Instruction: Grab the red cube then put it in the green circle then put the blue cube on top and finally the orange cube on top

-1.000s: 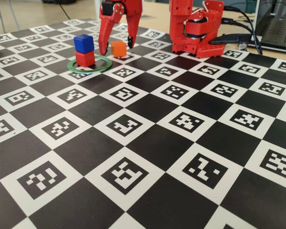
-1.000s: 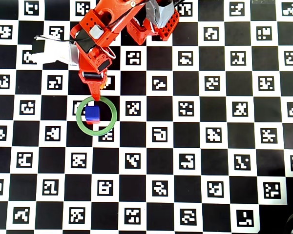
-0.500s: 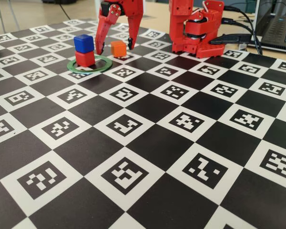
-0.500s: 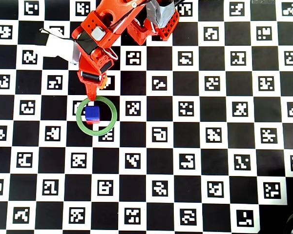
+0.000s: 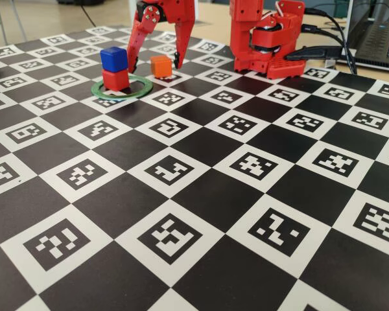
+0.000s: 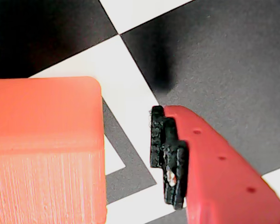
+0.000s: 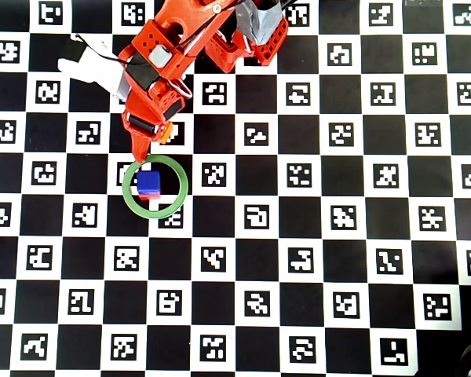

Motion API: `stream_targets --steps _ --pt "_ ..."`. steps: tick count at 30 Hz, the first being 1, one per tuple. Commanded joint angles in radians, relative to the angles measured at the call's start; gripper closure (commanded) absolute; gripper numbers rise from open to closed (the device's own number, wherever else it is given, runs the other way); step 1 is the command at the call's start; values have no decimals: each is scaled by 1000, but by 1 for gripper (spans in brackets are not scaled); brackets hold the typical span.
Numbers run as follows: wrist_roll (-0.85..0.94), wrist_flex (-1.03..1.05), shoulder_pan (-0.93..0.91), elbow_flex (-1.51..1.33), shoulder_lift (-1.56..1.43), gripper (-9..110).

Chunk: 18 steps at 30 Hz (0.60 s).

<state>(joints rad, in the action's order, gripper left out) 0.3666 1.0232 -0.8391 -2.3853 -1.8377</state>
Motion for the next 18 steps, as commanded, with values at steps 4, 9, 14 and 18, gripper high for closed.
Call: stream_targets --steps 4,9,14,18 --pt "-40 -20 17 12 -14 57" --pt "-57 -25 18 14 -14 58" --pt "-64 -26 21 14 -14 59" --pt "-66 -28 21 14 -14 63"
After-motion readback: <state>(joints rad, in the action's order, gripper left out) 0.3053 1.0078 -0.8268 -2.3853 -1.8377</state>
